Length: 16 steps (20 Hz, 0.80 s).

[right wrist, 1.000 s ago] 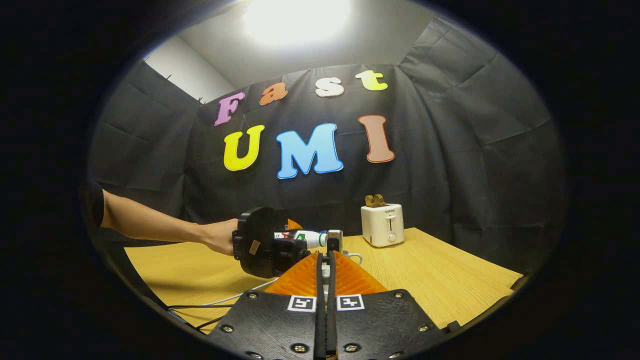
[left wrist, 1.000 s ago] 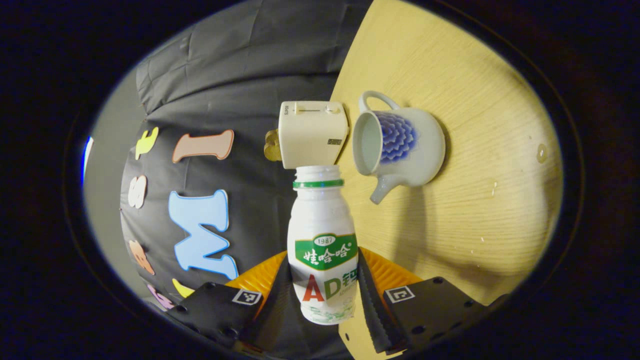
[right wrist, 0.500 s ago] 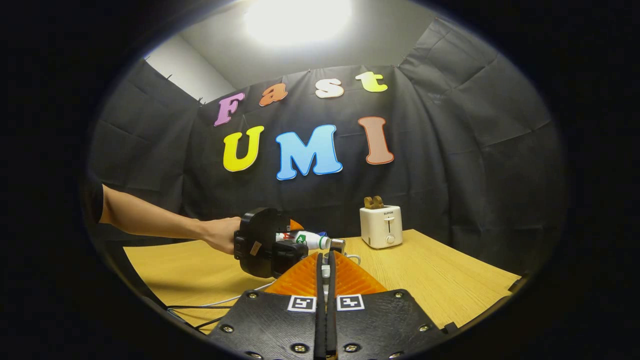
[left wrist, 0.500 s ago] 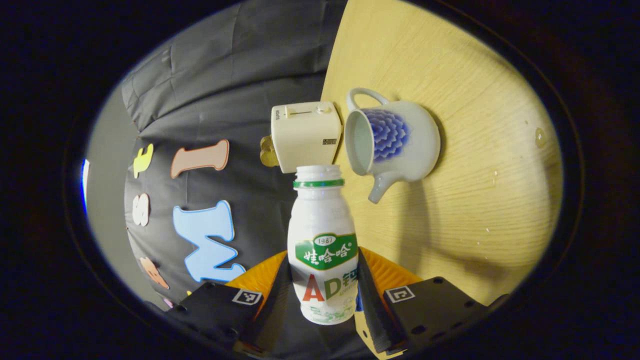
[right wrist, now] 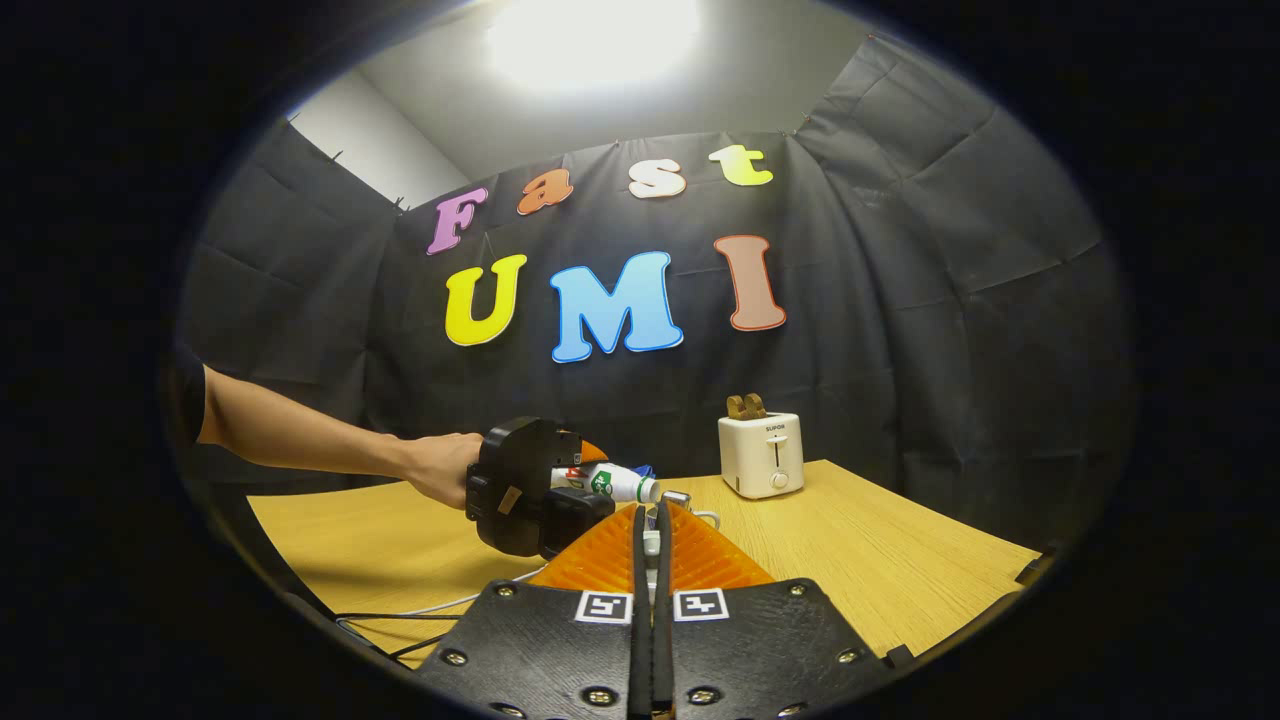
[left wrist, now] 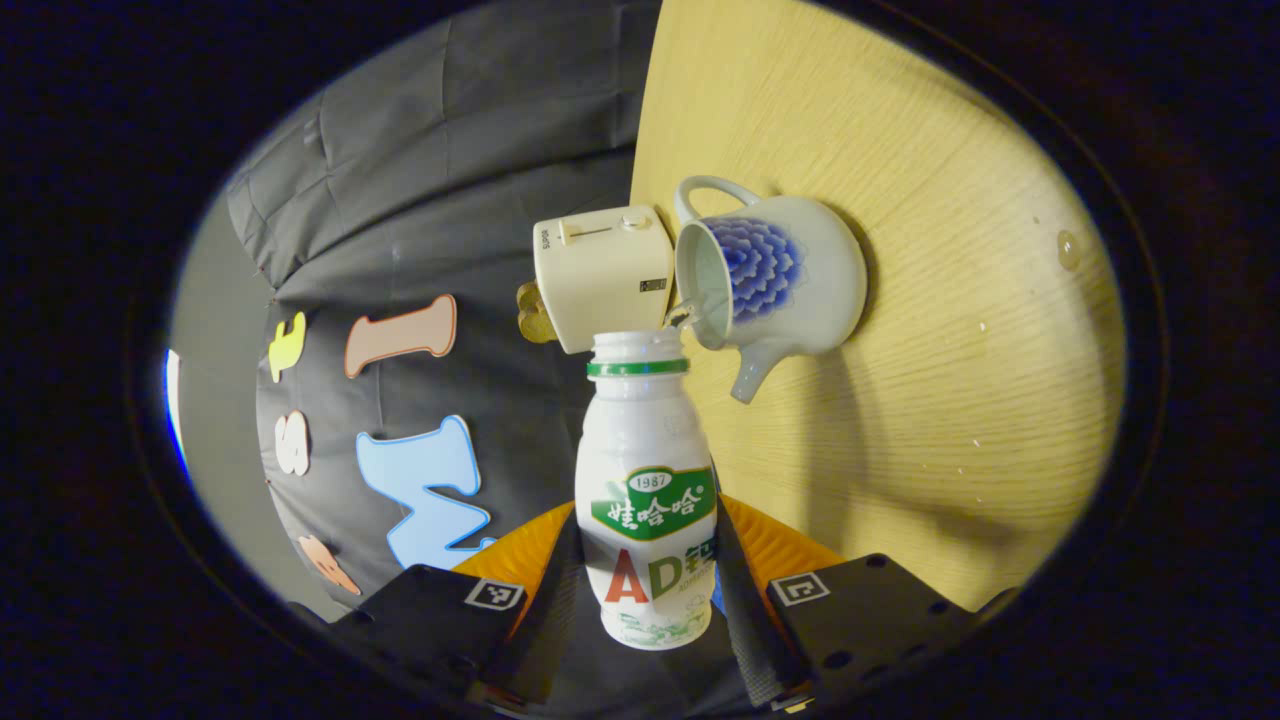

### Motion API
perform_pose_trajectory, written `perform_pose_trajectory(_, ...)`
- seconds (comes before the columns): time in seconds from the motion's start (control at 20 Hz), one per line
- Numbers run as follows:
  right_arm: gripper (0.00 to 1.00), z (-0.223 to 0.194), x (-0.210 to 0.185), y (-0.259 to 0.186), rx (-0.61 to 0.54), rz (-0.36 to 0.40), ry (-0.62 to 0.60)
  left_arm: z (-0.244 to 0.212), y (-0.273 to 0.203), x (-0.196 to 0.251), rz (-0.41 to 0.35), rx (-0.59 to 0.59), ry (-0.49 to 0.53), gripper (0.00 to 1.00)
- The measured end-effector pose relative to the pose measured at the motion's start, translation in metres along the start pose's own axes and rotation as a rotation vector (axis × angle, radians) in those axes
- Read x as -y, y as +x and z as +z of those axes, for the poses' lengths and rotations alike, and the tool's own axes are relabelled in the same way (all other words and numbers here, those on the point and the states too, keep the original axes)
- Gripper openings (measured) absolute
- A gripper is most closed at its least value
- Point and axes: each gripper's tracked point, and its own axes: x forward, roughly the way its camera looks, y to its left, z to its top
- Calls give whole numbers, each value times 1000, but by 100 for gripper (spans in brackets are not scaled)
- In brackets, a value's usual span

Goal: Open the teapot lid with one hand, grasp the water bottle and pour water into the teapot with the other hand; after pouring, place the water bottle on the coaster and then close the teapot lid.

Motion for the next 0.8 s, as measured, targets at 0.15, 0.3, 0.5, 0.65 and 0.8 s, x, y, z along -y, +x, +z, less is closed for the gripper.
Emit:
perform_pose_trajectory(0.15,0,4,2,-1,13,-8,9,2,0,-2,9,2,20,80)
perform_pose_trajectory(0.3,0,2,0,-1,10,-1,5,2,0,-7,19,3,36,80)
perform_pose_trajectory(0.5,1,4,-2,-2,13,4,3,2,1,-11,21,2,67,80)
perform_pose_trajectory(0.65,0,5,0,-2,19,-2,4,1,0,-13,22,3,85,80)
perform_pose_trajectory(0.8,0,4,-1,-2,15,1,4,1,0,-17,24,5,104,80)
